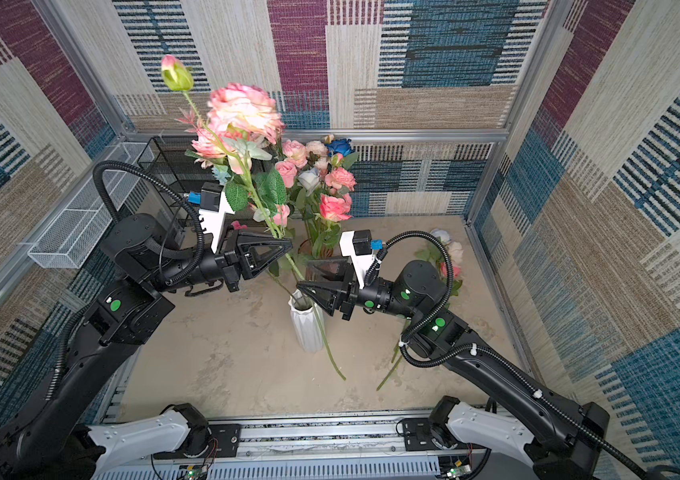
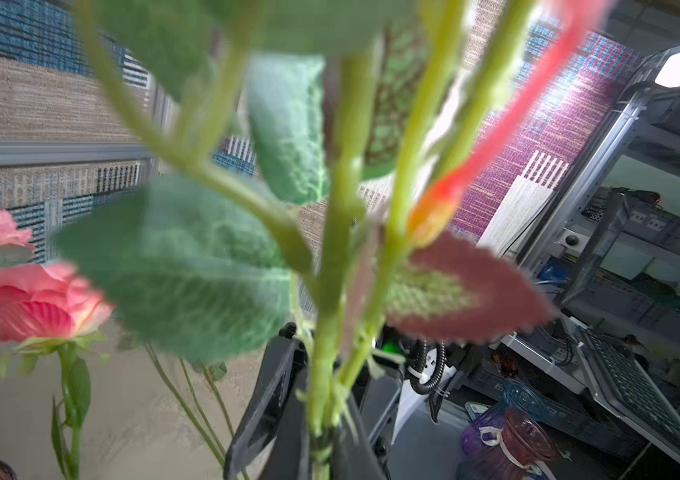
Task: Arrange the flowers into the vase
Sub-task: 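Insert the rose into the white vase with the left gripper and withdraw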
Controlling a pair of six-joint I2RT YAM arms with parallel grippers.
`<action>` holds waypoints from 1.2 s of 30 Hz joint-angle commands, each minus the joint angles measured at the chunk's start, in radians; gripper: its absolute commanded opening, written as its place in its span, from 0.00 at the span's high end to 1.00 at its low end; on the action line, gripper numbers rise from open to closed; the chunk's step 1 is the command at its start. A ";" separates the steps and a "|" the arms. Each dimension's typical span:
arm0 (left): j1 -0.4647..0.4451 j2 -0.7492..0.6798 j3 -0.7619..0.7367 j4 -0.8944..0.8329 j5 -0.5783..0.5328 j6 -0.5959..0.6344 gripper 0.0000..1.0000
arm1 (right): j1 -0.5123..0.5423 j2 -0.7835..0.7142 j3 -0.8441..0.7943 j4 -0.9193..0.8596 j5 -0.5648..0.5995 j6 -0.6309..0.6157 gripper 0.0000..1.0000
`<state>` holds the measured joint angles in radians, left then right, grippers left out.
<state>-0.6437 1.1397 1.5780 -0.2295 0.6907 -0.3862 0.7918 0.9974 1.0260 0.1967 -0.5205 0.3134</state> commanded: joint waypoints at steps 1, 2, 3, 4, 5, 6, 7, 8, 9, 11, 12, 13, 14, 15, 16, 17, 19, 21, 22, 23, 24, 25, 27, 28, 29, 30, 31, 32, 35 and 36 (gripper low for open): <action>0.001 0.012 0.094 -0.157 -0.076 0.140 1.00 | 0.001 -0.049 -0.007 -0.054 0.089 -0.036 0.38; 0.001 0.019 0.134 -0.209 -0.101 0.177 1.00 | 0.000 -0.069 -0.012 -0.069 0.118 -0.044 0.37; 0.000 0.028 0.174 -0.264 -0.146 0.214 1.00 | 0.000 -0.090 -0.015 -0.083 0.143 -0.055 0.37; 0.000 0.037 0.207 -0.309 -0.173 0.246 1.00 | 0.000 -0.107 -0.017 -0.095 0.160 -0.062 0.37; 0.000 0.049 0.248 -0.357 -0.209 0.279 1.00 | 0.000 -0.125 -0.015 -0.109 0.177 -0.070 0.37; 0.000 0.058 0.281 -0.393 -0.241 0.308 1.00 | 0.000 -0.140 -0.015 -0.120 0.194 -0.075 0.37; 0.001 0.063 0.303 -0.415 -0.268 0.328 1.00 | 0.000 -0.152 -0.016 -0.127 0.205 -0.080 0.37; 0.001 0.062 0.314 -0.424 -0.300 0.349 1.00 | 0.000 -0.163 -0.016 -0.134 0.215 -0.086 0.37; 0.000 0.060 0.319 -0.423 -0.327 0.361 1.00 | 0.000 -0.171 -0.015 -0.141 0.221 -0.089 0.37; 0.000 0.058 0.330 -0.411 -0.371 0.388 1.00 | 0.000 -0.185 -0.012 -0.148 0.229 -0.093 0.37; 0.000 0.061 0.342 -0.411 -0.382 0.397 1.00 | 0.001 -0.187 -0.011 -0.152 0.231 -0.094 0.37; 0.000 0.068 0.360 -0.409 -0.392 0.406 1.00 | 0.000 -0.192 -0.008 -0.156 0.233 -0.096 0.37; 0.000 0.074 0.379 -0.409 -0.397 0.414 1.00 | 0.000 -0.195 -0.006 -0.159 0.234 -0.098 0.38; 0.001 0.081 0.396 -0.407 -0.398 0.416 1.00 | 0.000 -0.196 -0.005 -0.161 0.235 -0.098 0.38; 0.000 0.088 0.415 -0.406 -0.397 0.421 1.00 | 0.000 -0.200 -0.004 -0.163 0.237 -0.097 0.38; 0.001 0.096 0.434 -0.407 -0.395 0.422 1.00 | 0.000 -0.202 -0.005 -0.163 0.237 -0.099 0.38; 0.000 0.100 0.450 -0.396 -0.397 0.425 1.00 | 0.001 -0.206 -0.007 -0.163 0.236 -0.097 0.38; -0.001 0.100 0.448 -0.382 -0.406 0.431 1.00 | 0.000 -0.209 -0.010 -0.161 0.236 -0.098 0.38; 0.000 0.100 0.444 -0.373 -0.411 0.434 1.00 | 0.001 -0.212 -0.012 -0.162 0.238 -0.099 0.38; 0.000 0.103 0.439 -0.368 -0.417 0.437 1.00 | -0.001 -0.212 -0.012 -0.163 0.238 -0.099 0.38; 0.000 0.109 0.435 -0.365 -0.420 0.440 1.00 | -0.001 -0.213 -0.013 -0.163 0.237 -0.100 0.39; 0.001 0.118 0.430 -0.364 -0.420 0.441 1.00 | 0.000 -0.213 -0.013 -0.164 0.237 -0.100 0.39; 0.001 0.134 0.418 -0.366 -0.415 0.439 1.00 | 0.001 -0.214 -0.014 -0.164 0.237 -0.099 0.39; 0.001 0.140 0.404 -0.361 -0.408 0.433 1.00 | 0.000 -0.214 -0.015 -0.164 0.238 -0.099 0.39; 0.000 0.144 0.382 -0.351 -0.400 0.423 1.00 | 0.000 -0.217 -0.019 -0.164 0.243 -0.099 0.39; 0.000 0.146 0.362 -0.344 -0.395 0.414 1.00 | 0.000 -0.218 -0.020 -0.164 0.246 -0.097 0.39; 0.000 0.147 0.336 -0.337 -0.388 0.402 1.00 | 0.000 -0.220 -0.024 -0.163 0.247 -0.097 0.39; -0.001 0.148 0.309 -0.327 -0.381 0.390 1.00 | 0.000 -0.223 -0.028 -0.161 0.248 -0.097 0.39; 0.001 0.153 0.235 -0.310 -0.356 0.351 1.00 | 0.000 -0.226 -0.036 -0.164 0.253 -0.096 0.39; 0.000 0.157 0.215 -0.309 -0.347 0.339 1.00 | 0.000 -0.228 -0.038 -0.164 0.254 -0.096 0.39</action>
<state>-0.6437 1.2911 1.8294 -0.5861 0.3012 0.0193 0.7918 0.7734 0.9909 0.0238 -0.2768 0.2199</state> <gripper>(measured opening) 0.085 0.608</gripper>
